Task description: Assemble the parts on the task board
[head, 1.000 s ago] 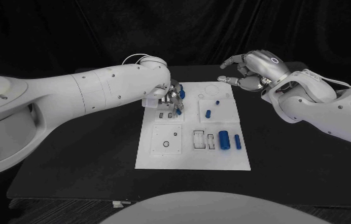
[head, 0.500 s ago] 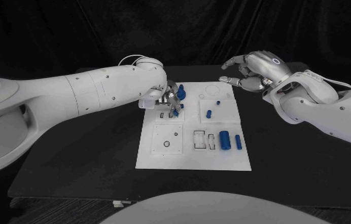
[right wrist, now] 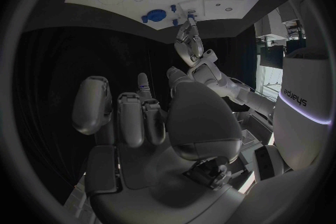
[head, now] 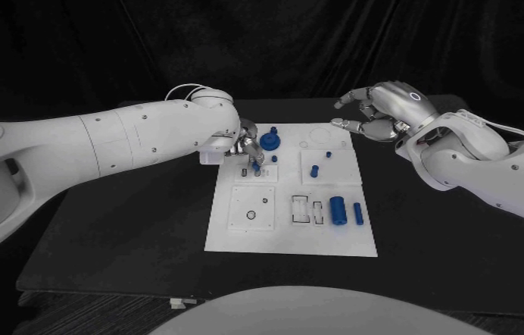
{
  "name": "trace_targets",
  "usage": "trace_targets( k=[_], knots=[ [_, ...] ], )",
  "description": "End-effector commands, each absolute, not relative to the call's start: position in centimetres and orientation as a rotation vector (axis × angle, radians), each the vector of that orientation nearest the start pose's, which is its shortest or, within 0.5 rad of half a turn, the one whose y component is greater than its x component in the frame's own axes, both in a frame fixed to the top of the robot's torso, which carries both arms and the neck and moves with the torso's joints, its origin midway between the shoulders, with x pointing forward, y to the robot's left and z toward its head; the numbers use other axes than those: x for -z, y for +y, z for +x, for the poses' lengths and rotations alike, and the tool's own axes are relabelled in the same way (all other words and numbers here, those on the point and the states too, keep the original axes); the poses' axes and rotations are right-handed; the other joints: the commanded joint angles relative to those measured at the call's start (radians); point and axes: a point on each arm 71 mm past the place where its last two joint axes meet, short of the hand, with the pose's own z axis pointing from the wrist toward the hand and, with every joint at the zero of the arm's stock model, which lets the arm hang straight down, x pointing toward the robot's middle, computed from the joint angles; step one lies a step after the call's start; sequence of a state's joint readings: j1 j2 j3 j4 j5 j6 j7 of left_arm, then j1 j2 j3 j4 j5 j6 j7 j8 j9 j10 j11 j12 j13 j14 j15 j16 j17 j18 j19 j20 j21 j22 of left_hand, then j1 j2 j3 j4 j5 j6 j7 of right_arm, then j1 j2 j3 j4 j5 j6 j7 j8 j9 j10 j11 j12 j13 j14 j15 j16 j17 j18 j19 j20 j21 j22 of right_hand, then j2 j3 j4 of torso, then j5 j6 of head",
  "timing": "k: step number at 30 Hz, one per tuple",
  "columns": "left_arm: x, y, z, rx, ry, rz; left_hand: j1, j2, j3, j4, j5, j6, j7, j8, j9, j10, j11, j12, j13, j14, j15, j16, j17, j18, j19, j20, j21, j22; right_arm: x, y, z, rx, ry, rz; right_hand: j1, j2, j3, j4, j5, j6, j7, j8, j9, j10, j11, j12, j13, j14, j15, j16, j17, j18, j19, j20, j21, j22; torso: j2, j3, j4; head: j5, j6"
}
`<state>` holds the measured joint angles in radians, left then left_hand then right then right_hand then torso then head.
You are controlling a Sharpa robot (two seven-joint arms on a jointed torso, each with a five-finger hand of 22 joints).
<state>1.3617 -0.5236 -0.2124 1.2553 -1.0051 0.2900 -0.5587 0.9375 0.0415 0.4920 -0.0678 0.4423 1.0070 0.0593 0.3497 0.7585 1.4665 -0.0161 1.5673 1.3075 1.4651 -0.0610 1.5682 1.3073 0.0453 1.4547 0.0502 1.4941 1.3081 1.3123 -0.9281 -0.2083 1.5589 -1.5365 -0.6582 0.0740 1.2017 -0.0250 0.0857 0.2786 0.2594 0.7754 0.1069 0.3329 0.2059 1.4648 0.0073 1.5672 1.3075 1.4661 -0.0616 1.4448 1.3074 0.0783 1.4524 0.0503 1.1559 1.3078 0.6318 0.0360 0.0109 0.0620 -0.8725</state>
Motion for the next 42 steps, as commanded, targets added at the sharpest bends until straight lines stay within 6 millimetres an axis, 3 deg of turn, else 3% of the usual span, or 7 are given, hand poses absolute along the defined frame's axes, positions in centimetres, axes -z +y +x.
trace_targets(
  k=[1,11,27,42],
  knots=[
    [22.0,14.1,52.0,0.277,2.422,-0.011,-0.008,0.003,0.048,-0.04,-0.006,0.019,-0.014,-0.006,0.002,0.104,-0.005,0.004,0.263,0.106,-0.006,0.003,0.263,-0.007,0.004,-0.002,-0.006,0.145,16.6,-22.8,46.8,-0.66,1.351,-0.294,0.013,0.0,0.003,-0.004,0.004,0.007,0.002,0.005,-0.001,0.106,0.007,0.004,0.263,0.075,0.008,-0.003,0.142,0.003,-0.006,0.003,-0.003,0.154,-0.002,0.0014,0.0024,0.0,0.0],
    [21.9,14.4,52.0,0.278,2.412,-0.025,-0.019,0.003,0.049,-0.032,-0.022,0.02,-0.015,-0.012,0.005,0.104,-0.006,0.004,0.263,0.106,-0.007,0.003,0.263,-0.006,0.003,-0.004,-0.008,0.143,16.9,-22.7,46.8,-0.659,1.362,-0.29,0.016,0.0,0.003,-0.004,0.007,0.007,0.002,0.006,-0.002,0.106,0.007,0.004,0.263,0.073,0.008,-0.007,0.138,0.004,-0.007,0.003,-0.008,0.153,-0.007,0.0062,0.0061,0.0,0.0],
    [21.9,14.9,51.7,0.29,2.381,-0.061,-0.032,0.012,0.051,-0.018,-0.024,0.024,-0.014,-0.019,0.008,0.104,-0.006,0.004,0.263,0.106,-0.008,0.003,0.263,-0.005,0.0,-0.005,-0.013,0.139,17.0,-22.7,46.8,-0.657,1.368,-0.287,0.018,0.0,0.003,-0.004,0.008,0.007,0.002,0.006,-0.002,0.106,0.007,0.004,0.263,0.073,0.008,-0.008,0.137,0.005,-0.008,0.003,-0.011,0.152,-0.004,0.0038,0.004,0.012,0.0],
    [22.5,15.0,51.0,0.356,2.417,-0.159,-0.036,0.017,0.058,-0.013,-0.021,0.031,-0.016,-0.024,0.011,0.104,-0.009,0.004,0.263,0.106,-0.01,0.003,0.263,-0.005,-0.001,-0.007,-0.016,0.136,17.0,-22.7,46.8,-0.654,1.376,-0.284,0.02,0.0,0.003,-0.004,0.01,0.007,0.002,0.006,-0.003,0.106,0.007,0.004,0.263,0.072,0.008,-0.011,0.135,0.005,-0.009,0.003,-0.013,0.152,-0.007,0.0072,0.0058,0.021,0.0]
  ],
)
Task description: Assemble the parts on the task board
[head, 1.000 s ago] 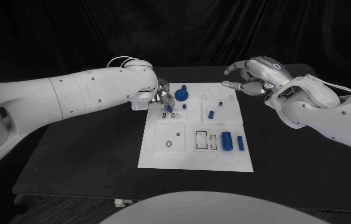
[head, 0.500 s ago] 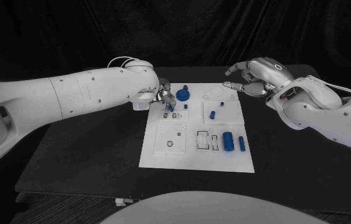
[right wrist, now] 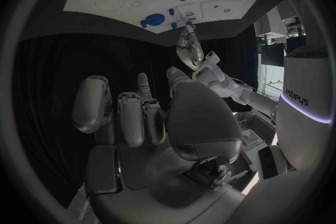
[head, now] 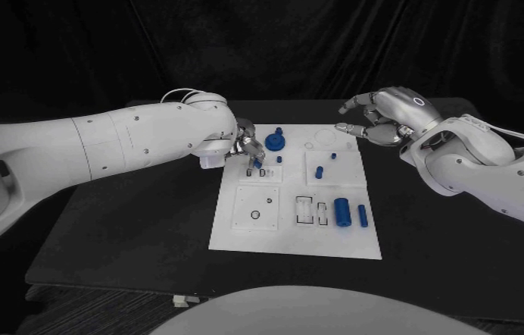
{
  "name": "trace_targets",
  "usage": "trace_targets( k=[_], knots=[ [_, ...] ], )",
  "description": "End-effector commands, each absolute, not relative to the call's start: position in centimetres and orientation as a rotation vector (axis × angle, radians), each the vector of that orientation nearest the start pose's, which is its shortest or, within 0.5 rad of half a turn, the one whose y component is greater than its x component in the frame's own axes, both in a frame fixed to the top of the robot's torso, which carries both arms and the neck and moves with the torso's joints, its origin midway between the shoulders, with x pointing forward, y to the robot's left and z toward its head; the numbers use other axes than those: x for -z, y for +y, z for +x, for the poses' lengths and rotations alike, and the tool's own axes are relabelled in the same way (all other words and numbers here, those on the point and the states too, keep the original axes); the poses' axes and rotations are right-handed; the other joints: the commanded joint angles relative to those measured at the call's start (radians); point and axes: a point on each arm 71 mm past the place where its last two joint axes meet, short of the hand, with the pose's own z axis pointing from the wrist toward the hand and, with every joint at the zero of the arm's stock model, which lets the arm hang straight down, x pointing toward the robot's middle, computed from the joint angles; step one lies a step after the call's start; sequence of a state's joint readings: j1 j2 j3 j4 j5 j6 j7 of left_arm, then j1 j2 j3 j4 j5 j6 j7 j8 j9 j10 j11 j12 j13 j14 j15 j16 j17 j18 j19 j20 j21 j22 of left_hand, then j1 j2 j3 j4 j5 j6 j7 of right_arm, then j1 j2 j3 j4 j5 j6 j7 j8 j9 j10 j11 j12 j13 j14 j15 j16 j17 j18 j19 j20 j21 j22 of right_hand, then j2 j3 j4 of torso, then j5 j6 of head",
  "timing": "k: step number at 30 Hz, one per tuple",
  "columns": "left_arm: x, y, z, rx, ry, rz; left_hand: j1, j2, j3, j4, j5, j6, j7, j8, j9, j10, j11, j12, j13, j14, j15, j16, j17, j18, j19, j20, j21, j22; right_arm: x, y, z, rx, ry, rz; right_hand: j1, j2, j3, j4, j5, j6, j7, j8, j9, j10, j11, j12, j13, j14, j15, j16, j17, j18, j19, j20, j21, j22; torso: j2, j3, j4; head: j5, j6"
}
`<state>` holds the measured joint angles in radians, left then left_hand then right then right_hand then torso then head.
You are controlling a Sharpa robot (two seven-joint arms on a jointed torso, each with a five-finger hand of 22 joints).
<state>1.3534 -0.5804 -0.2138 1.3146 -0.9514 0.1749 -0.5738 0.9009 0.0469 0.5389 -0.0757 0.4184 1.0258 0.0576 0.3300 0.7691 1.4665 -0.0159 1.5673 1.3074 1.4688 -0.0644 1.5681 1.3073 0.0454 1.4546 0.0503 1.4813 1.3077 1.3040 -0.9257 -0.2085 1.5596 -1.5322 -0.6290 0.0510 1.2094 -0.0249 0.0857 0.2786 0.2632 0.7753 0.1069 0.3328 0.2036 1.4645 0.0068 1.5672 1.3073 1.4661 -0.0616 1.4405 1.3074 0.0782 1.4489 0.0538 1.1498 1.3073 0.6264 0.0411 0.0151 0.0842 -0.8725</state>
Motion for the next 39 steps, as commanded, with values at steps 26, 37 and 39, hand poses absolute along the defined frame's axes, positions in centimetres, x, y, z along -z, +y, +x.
trace_targets(
  k=[26,37,39],
  knots=[
    [24.1,15.0,50.5,0.364,2.429,-0.193,-0.005,0.016,0.015,0.003,0.009,0.01,-0.013,-0.011,0.002,0.104,-0.008,0.004,0.263,0.102,-0.007,0.003,0.263,-0.002,-0.008,-0.008,-0.011,0.129,17.2,-22.6,46.8,-0.653,1.383,-0.285,0.016,0.002,0.003,-0.005,0.009,0.007,0.002,0.006,-0.002,0.106,0.007,0.004,0.263,0.072,0.008,-0.006,0.135,0.005,-0.006,0.0,-0.007,0.152,0.001,-0.0006,-0.0002,0.004,0.0],
    [24.6,14.9,50.4,0.366,2.432,-0.198,-0.007,0.017,0.017,0.007,0.01,0.006,-0.012,-0.017,0.003,0.104,-0.007,0.004,0.263,0.102,-0.006,0.003,0.263,-0.001,-0.012,-0.007,-0.015,0.124,17.3,-22.6,46.8,-0.655,1.388,-0.284,0.017,0.003,0.004,-0.004,0.01,0.006,0.002,0.005,-0.002,0.106,0.007,0.004,0.263,0.072,0.008,-0.007,0.135,0.005,-0.006,0.0,-0.006,0.152,0.0,-0.0013,-0.0012,0.007,0.0],
    [24.7,14.9,50.4,0.367,2.433,-0.198,-0.008,0.017,0.017,0.008,0.01,0.005,-0.011,-0.018,0.003,0.104,-0.007,0.004,0.263,0.102,-0.006,0.003,0.263,-0.001,-0.013,-0.007,-0.016,0.124,17.4,-22.6,46.8,-0.656,1.388,-0.284,0.018,0.003,0.004,-0.004,0.01,0.006,0.002,0.005,-0.002,0.106,0.007,0.004,0.263,0.072,0.008,-0.008,0.134,0.005,-0.006,0.0,-0.007,0.152,0.0,-0.0017,-0.0011,0.007,0.0]
  ],
)
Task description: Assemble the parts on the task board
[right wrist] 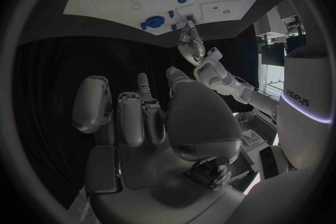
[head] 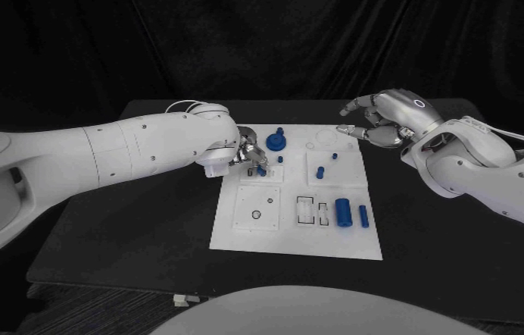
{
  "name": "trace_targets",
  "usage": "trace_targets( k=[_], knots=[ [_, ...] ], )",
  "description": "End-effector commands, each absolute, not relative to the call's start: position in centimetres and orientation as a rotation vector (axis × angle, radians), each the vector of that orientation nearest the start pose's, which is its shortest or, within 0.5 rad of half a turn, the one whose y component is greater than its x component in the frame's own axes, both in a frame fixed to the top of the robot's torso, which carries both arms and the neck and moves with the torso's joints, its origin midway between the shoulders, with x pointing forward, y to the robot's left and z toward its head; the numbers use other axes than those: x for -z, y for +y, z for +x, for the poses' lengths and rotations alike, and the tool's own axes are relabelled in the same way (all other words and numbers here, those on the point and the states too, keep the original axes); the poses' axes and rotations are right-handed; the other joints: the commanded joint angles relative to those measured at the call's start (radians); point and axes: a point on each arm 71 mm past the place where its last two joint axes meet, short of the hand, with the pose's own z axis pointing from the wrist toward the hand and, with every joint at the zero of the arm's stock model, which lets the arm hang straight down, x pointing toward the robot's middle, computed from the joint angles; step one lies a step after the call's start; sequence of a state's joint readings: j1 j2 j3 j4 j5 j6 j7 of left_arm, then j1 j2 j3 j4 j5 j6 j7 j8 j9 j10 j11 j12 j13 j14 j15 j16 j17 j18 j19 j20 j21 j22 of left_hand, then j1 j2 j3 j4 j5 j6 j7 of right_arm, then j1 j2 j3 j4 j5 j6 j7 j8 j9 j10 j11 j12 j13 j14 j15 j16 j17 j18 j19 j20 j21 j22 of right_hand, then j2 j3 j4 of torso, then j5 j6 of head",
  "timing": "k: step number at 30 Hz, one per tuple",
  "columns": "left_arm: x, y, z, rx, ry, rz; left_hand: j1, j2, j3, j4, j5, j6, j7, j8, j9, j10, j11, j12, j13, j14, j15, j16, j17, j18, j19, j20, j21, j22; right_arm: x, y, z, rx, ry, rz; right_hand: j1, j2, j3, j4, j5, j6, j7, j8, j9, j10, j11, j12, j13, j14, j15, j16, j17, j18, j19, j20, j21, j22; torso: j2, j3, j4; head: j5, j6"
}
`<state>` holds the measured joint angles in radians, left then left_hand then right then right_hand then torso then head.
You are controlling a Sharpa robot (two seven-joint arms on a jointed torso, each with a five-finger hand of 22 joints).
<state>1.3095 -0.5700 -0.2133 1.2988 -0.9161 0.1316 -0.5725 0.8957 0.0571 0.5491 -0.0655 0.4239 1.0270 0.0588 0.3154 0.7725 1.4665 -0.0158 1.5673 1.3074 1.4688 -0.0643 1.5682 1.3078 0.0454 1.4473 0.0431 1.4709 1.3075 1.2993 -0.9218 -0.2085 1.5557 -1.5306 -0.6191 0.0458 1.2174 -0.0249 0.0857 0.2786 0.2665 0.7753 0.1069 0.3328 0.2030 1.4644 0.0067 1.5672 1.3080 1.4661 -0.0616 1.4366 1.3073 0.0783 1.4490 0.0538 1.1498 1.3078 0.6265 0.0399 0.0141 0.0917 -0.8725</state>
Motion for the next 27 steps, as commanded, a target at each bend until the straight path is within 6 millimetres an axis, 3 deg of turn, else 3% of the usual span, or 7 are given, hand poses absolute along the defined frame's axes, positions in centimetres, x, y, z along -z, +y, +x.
trace_targets(
  k=[1,8,13,15,18,24,27],
  knots=[
    [24.7,14.84,50.38,0.368,2.433,-0.198,-0.002,0.006,0.007,-0.003,0.005,0.003,-0.012,-0.004,0.0,0.104,-0.007,0.004,0.263,0.102,-0.006,0.003,0.263,-0.001,-0.005,0.0,-0.006,0.124,17.37,-22.6,46.84,-0.656,1.388,-0.284,0.009,0.003,0.004,-0.004,0.007,0.006,0.002,0.005,-0.002,0.106,0.007,0.004,0.263,0.072,0.008,-0.004,0.134,0.005,-0.006,0.0,-0.007,0.152,0.0,-0.0004,-0.0003,0.0,0.0],
    [24.88,14.8,50.31,0.37,2.434,-0.199,-0.005,0.004,0.006,0.001,-0.002,-0.002,-0.01,-0.01,0.001,0.104,-0.005,0.004,0.263,0.102,-0.004,0.003,0.263,0.0,-0.007,0.001,-0.008,0.122,17.42,-22.61,46.82,-0.657,1.39,-0.284,0.01,0.003,0.004,-0.004,0.007,0.006,0.002,0.005,-0.002,0.106,0.007,0.004,0.263,0.072,0.008,-0.005,0.132,0.005,-0.006,0.0,-0.006,0.152,0.0,0.0001,-0.0003,0.0,0.0],
    [24.99,14.79,50.18,0.371,2.444,-0.192,-0.007,0.0,-0.002,0.009,-0.037,-0.005,-0.008,-0.019,0.006,0.104,-0.003,0.004,0.263,0.102,-0.002,0.003,0.263,0.0,-0.009,0.003,-0.013,0.12,17.45,-22.64,46.82,-0.656,1.391,-0.284,0.01,0.003,0.004,-0.004,0.007,0.006,0.002,0.005,-0.002,0.106,0.007,0.004,0.263,0.072,0.008,-0.005,0.132,0.005,-0.006,0.0,-0.006,0.152,0.0,0.0005,-0.0001,0.002,0.0],
    [25.04,14.79,50.12,0.37,2.45,-0.188,-0.008,-0.001,-0.009,0.014,-0.071,-0.008,-0.007,-0.026,0.008,0.104,-0.002,0.004,0.263,0.102,-0.001,0.003,0.263,0.001,-0.011,0.004,-0.016,0.118,17.47,-22.62,46.82,-0.657,1.392,-0.284,0.01,0.003,0.004,-0.004,0.007,0.006,0.002,0.005,-0.002,0.106,0.007,0.004,0.263,0.072,0.008,-0.005,0.132,0.005,-0.006,0.0,-0.006,0.152,0.0,0.0005,-0.0003,0.002,0.0],
    [25.12,14.81,50.04,0.369,2.459,-0.181,-0.017,-0.005,-0.037,0.036,-0.159,-0.017,-0.003,-0.045,0.008,0.104,0.002,0.004,0.263,0.102,0.002,0.003,0.263,0.001,-0.012,0.008,-0.02,0.117,17.51,-22.57,46.82,-0.658,1.392,-0.285,0.01,0.003,0.004,-0.004,0.007,0.006,0.002,0.005,-0.002,0.106,0.007,0.004,0.263,0.072,0.008,-0.005,0.132,0.005,-0.006,0.0,-0.006,0.152,-0.001,0.0004,-0.0005,0.003,0.0],
    [25.23,14.85,49.95,0.367,2.471,-0.172,-0.023,-0.016,-0.107,0.074,-0.243,-0.038,0.009,-0.077,0.01,0.104,0.014,0.004,0.263,0.102,0.012,0.003,0.263,0.003,-0.017,0.015,-0.029,0.114,17.6,-22.55,46.82,-0.659,1.394,-0.285,0.011,0.003,0.004,-0.004,0.008,0.005,0.002,0.005,-0.003,0.106,0.007,0.004,0.263,0.072,0.008,-0.006,0.132,0.005,-0.006,0.0,-0.007,0.152,-0.001,0.0009,-0.0004,0.003,0.0],
    [25.26,14.87,49.93,0.366,2.475,-0.17,-0.026,-0.021,-0.136,0.089,-0.257,-0.044,0.013,-0.083,0.015,0.104,0.017,0.004,0.263,0.102,0.014,0.003,0.263,0.004,-0.018,0.018,-0.031,0.113,17.64,-22.56,46.81,-0.658,1.395,-0.285,0.011,0.003,0.003,-0.004,0.008,0.004,0.002,0.004,-0.003,0.106,0.007,0.004,0.263,0.072,0.007,-0.005,0.133,0.005,-0.005,0.0,-0.005,0.152,-0.001,0.0008,-0.0004,0.003,0.0]
  ],
)
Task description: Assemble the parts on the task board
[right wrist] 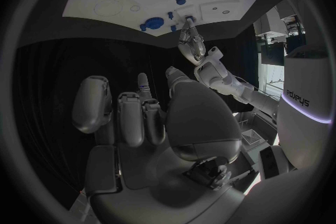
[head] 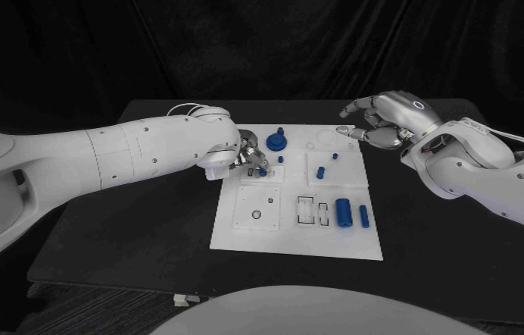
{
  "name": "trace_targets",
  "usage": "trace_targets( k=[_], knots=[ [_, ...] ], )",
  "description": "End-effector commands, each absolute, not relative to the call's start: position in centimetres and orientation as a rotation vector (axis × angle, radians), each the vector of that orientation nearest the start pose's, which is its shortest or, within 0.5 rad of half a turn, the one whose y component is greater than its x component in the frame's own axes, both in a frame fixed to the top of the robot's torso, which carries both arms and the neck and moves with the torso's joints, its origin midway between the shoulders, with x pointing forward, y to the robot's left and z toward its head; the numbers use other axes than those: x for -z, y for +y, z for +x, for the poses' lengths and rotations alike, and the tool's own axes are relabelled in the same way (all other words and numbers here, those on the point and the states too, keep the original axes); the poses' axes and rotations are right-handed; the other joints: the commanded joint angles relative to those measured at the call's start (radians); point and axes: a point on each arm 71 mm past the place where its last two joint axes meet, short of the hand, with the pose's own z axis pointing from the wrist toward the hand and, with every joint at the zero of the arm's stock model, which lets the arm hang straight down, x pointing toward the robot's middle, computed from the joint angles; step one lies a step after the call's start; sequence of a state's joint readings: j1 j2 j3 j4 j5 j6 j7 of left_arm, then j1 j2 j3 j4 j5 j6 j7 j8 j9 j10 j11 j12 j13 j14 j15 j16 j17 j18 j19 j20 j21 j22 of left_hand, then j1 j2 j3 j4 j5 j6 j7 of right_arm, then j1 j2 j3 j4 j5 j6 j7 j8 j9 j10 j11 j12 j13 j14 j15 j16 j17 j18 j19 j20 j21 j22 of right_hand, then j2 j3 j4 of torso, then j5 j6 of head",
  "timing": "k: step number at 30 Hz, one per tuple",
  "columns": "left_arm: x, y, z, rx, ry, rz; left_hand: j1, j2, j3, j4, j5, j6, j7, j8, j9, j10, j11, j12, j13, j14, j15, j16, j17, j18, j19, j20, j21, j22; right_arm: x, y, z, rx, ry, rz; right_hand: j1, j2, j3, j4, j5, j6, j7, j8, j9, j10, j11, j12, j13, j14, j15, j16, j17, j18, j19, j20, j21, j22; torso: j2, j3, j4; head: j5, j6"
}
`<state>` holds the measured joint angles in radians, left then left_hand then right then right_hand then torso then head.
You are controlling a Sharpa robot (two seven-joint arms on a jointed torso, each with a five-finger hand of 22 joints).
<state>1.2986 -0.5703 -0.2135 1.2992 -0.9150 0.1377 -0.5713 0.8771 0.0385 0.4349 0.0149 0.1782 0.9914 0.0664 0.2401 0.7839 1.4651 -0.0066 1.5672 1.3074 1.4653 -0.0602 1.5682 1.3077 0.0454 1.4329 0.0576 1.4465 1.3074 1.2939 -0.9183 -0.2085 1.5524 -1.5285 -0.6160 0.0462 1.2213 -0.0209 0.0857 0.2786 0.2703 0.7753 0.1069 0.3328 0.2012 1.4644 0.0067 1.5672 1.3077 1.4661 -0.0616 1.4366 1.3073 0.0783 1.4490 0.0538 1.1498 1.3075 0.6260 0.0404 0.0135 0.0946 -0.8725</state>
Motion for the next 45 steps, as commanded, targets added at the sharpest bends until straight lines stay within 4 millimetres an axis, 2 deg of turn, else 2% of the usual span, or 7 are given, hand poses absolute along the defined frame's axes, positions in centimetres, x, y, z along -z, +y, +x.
trace_targets(
  k=[1,6,15,21,26,38,45],
  knots=[
    [25.3,14.9,49.9,0.365,2.476,-0.169,-0.005,-0.004,-0.032,0.013,-0.015,-0.02,0.008,-0.012,0.007,0.106,0.01,0.004,0.263,0.105,0.012,0.003,0.263,0.004,-0.005,0.005,-0.008,0.112,17.7,-22.6,46.8,-0.658,1.396,-0.285,0.007,-0.001,0.003,-0.004,0.004,0.004,0.002,0.004,-0.001,0.106,0.007,0.004,0.263,0.072,0.007,-0.005,0.133,0.005,-0.005,0.0,-0.005,0.152,0.0,0.0002,0.0001,0.0,0.0],
    [25.3,15.0,49.9,0.36,2.478,-0.163,0.001,-0.005,-0.067,0.026,-0.024,-0.048,0.016,-0.009,0.034,0.106,0.017,0.004,0.263,0.105,0.018,0.003,0.263,0.004,-0.005,0.011,-0.01,0.113,17.7,-22.6,46.8,-0.658,1.399,-0.285,0.007,-0.001,0.003,-0.004,0.004,0.004,0.003,0.004,-0.001,0.106,0.007,0.004,0.263,0.072,0.007,-0.004,0.134,0.004,-0.005,0.0,-0.004,0.153,0.0,0.0004,-0.0001,0.002,0.0],
    [25.3,15.2,50.0,0.339,2.472,-0.144,0.013,0.011,-0.151,0.07,-0.041,-0.104,0.015,0.068,0.169,0.106,0.018,0.004,0.263,0.105,0.02,0.003,0.263,0.002,0.007,0.014,-0.006,0.127,17.8,-22.6,46.8,-0.657,1.404,-0.286,0.007,-0.001,0.003,-0.003,0.005,0.004,0.003,0.004,-0.002,0.106,0.007,0.004,0.263,0.073,0.007,-0.003,0.135,0.004,-0.004,0.0,-0.001,0.154,0.0,0.0003,0.0,0.005,0.0],
    [25.3,15.4,50.1,0.338,2.461,-0.152,-0.024,0.005,-0.229,0.133,-0.114,-0.124,0.013,0.1,0.235,0.106,0.016,0.004,0.263,0.105,0.018,0.003,0.263,0.001,0.013,0.012,-0.005,0.134,17.9,-22.6,46.8,-0.656,1.406,-0.286,0.007,-0.001,0.002,-0.003,0.005,0.003,0.003,0.004,-0.002,0.106,0.007,0.004,0.263,0.073,0.007,-0.001,0.136,0.004,-0.003,0.0,0.0,0.154,0.0,0.0001,0.0002,0.007,0.0],
    [24.9,15.7,49.9,0.359,2.406,-0.174,-0.038,-0.006,-0.27,0.163,-0.125,-0.117,0.008,0.123,0.265,0.106,0.012,0.004,0.263,0.105,0.015,0.003,0.263,-0.002,0.023,0.01,0.003,0.144,17.8,-22.8,46.7,-0.656,1.399,-0.283,0.006,-0.001,0.001,-0.002,0.005,0.003,0.003,0.004,-0.002,0.106,0.007,0.004,0.263,0.073,0.007,-0.001,0.136,0.004,-0.003,0.0,0.001,0.154,0.0,0.0,0.0005,0.008,0.0],
    [17.7,18.0,51.8,0.392,2.177,-0.146,0.031,-0.012,-0.334,0.196,-0.121,-0.091,-0.017,0.206,0.345,0.106,-0.01,0.004,0.263,0.105,-0.005,0.003,0.263,-0.013,0.058,-0.008,0.035,0.18,17.7,-23.4,46.5,-0.65,1.39,-0.277,0.0,-0.003,-0.004,0.004,0.005,0.004,0.002,0.004,-0.004,0.106,0.007,0.004,0.263,0.074,0.007,0.001,0.138,0.003,0.0,-0.001,0.006,0.155,0.0,-0.0012,-0.0003,0.014,0.0],
    [16.2,19.3,54.2,0.327,2.167,-0.125,0.064,-0.01,-0.35,0.2,-0.102,-0.084,-0.026,0.237,0.377,0.106,-0.019,0.004,0.263,0.105,-0.013,0.003,0.263,-0.019,0.073,-0.016,0.051,0.197,17.8,-23.2,46.5,-0.654,1.404,-0.285,-0.001,-0.003,-0.005,0.005,0.005,0.005,0.002,0.005,-0.004,0.106,0.007,0.004,0.263,0.075,0.007,0.002,0.138,0.002,0.001,-0.001,0.008,0.156,0.001,-0.0007,-0.0017,0.014,0.0]
  ],
)
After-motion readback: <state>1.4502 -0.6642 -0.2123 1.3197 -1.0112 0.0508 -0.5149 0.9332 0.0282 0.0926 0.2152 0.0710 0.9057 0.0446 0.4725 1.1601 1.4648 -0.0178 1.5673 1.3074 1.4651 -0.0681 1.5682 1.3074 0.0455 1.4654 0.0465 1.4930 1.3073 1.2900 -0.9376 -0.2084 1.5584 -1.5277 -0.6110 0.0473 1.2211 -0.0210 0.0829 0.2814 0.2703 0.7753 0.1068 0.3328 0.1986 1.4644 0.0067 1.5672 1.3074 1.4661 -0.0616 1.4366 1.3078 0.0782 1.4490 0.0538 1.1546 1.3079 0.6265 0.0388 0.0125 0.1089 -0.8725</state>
